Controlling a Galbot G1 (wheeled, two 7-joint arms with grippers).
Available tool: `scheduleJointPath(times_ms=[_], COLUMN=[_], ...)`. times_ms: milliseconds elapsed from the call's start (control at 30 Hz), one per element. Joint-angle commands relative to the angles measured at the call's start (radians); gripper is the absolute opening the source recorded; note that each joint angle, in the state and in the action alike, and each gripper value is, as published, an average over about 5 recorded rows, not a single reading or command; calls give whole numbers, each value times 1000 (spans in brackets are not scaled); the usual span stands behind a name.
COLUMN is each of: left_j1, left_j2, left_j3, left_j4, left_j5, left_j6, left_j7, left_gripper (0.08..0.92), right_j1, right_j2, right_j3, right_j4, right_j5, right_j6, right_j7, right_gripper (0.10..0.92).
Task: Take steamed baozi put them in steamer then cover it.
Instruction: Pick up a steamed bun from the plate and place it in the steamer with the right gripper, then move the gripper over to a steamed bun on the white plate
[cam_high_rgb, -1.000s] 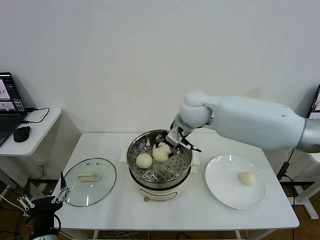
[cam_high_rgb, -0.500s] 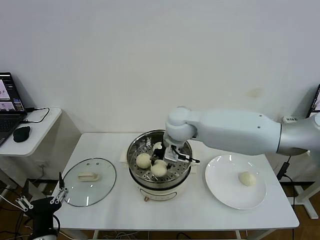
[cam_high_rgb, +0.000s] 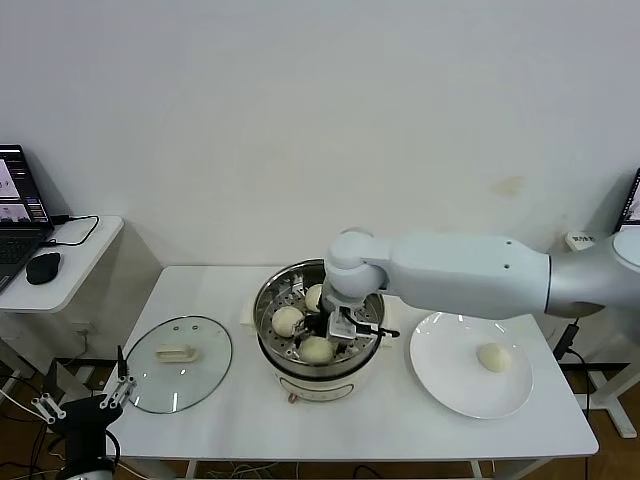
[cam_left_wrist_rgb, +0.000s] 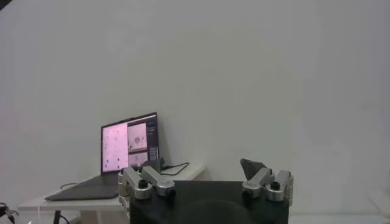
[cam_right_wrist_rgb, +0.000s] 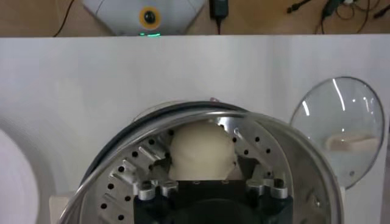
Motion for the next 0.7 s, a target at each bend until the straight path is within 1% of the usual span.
scheduleJointPath(times_ms=[33, 167, 300, 400, 533, 600, 700], left_j1=[-3, -10, -17, -22, -27, -30, -33], left_j2=[3, 10, 22, 33, 43, 46, 50], left_j3=[-1, 0, 3, 6, 16, 22, 32], left_j4=[-2, -1, 0, 0, -2, -2, 0], left_j5=[-1, -2, -4, -6, -7, -7, -6], left_j6=[1, 2, 3, 3, 3, 3, 3], left_j7=[1, 3, 5, 5, 6, 7, 7], left_gripper=[823, 823, 823, 823, 823, 823, 823], right_j1=[62, 105, 136, 141, 113, 83, 22], right_j2=[-38, -129, -268, -389, -548, -623, -693], right_j3=[54, 118, 166, 175, 185, 194, 205], right_j4=[2, 12, 32, 49, 69, 73, 65], right_j5=[26, 105, 196, 234, 227, 204, 154], right_j6=[8, -43, -147, -242, -351, -380, -398], right_j7=[-16, -41, -85, -117, -138, -143, -142], right_gripper=[812, 822, 823, 823, 822, 823, 823])
